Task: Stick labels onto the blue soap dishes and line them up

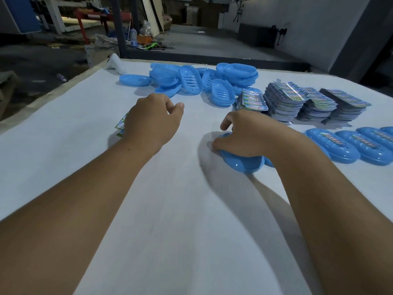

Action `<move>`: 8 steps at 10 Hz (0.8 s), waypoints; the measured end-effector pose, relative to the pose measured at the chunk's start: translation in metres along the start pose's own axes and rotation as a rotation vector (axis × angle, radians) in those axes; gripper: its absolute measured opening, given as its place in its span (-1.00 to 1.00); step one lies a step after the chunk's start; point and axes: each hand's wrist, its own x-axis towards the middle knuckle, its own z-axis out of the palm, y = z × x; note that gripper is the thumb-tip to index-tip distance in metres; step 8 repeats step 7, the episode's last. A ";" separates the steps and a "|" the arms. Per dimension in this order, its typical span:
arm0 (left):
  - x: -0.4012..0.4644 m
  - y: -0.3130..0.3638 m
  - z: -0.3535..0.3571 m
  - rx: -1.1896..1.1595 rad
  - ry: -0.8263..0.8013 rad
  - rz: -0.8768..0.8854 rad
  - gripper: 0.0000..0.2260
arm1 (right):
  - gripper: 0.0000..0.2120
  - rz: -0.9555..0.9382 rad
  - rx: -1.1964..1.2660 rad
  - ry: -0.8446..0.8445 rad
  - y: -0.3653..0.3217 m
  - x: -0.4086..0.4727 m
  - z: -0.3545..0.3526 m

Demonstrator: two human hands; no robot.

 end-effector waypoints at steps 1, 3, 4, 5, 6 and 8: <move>0.000 0.000 0.000 0.007 0.000 -0.012 -0.72 | -0.54 -0.002 0.033 0.002 0.003 0.001 -0.003; 0.000 0.000 0.002 0.018 -0.002 0.003 -0.74 | -0.51 0.037 0.033 0.036 0.008 -0.001 -0.007; 0.000 -0.001 0.003 0.021 -0.005 0.015 -0.74 | -0.55 0.062 0.019 0.046 0.008 -0.003 -0.008; 0.000 -0.001 0.003 0.018 -0.024 0.013 -0.74 | -0.54 0.073 0.031 0.051 0.008 -0.002 -0.007; 0.000 -0.002 0.002 0.016 -0.046 0.022 -0.74 | -0.57 0.079 0.037 0.050 0.009 -0.002 -0.004; -0.001 0.001 0.002 -0.077 -0.086 0.044 -0.72 | -0.60 0.082 0.118 0.135 0.010 0.004 -0.006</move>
